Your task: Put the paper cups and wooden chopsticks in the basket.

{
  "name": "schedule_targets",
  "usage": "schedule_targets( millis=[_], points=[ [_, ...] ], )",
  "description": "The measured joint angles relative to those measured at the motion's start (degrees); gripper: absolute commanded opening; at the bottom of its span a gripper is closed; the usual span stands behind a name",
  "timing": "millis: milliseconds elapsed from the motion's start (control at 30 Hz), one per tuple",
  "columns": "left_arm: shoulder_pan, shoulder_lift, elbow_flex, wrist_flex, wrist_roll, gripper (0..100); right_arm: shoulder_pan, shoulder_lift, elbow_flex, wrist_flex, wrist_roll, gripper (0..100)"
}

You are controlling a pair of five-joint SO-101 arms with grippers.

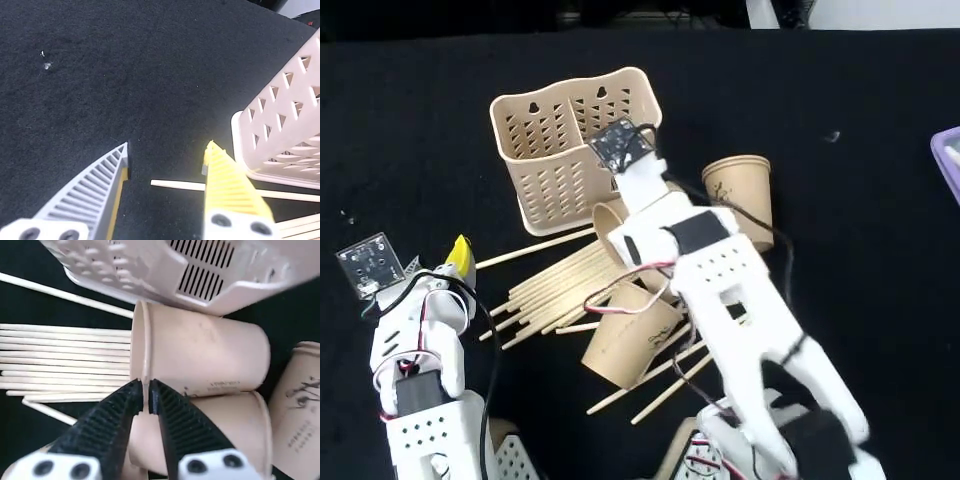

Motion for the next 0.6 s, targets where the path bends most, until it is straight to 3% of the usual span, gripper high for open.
schedule_targets(
  millis=[267, 467, 600],
  points=[
    [0.0, 0.0, 0.0, 0.0, 0.0, 24, 0.2, -17.6, 0.6, 5.6, 2.7, 4.0],
    [0.0, 0.0, 0.0, 0.0, 0.0, 24, -1.9, -18.3, 4.8, 5.2, 3.0, 23.3],
    [0.0, 0.0, 0.0, 0.0, 0.0, 24, -2.9, -12.0, 5.4, 0.2, 2.9, 24.3]
  ],
)
